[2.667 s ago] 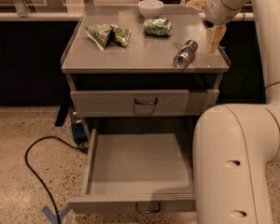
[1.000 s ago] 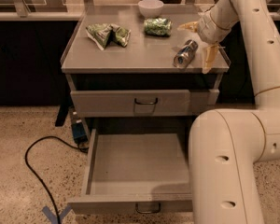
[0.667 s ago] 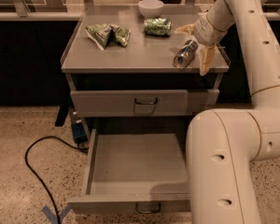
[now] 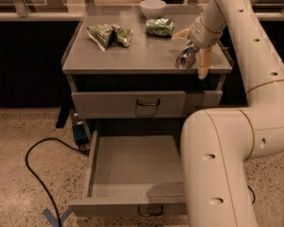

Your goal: Place redbull can into middle drawer

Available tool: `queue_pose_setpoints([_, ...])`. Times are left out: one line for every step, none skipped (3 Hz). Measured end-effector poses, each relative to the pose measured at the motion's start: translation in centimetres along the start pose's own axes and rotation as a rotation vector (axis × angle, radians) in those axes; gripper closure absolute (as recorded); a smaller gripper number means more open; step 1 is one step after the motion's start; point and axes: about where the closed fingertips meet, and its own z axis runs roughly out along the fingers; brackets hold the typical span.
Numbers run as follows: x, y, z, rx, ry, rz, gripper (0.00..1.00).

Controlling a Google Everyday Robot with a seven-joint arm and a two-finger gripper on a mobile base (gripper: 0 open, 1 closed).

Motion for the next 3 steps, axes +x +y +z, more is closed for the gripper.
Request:
queue_pose_setpoints([-0.13, 0.15, 0.36, -0.027, 0.013, 0.025, 0.00])
queue_pose_setpoints([-0.15, 0.26, 0.36, -0.041, 0.023, 0.039, 0.18])
queue_pose_setpoints([-0.15, 0.35, 0.21, -0.047, 0.030, 0.049, 0.41])
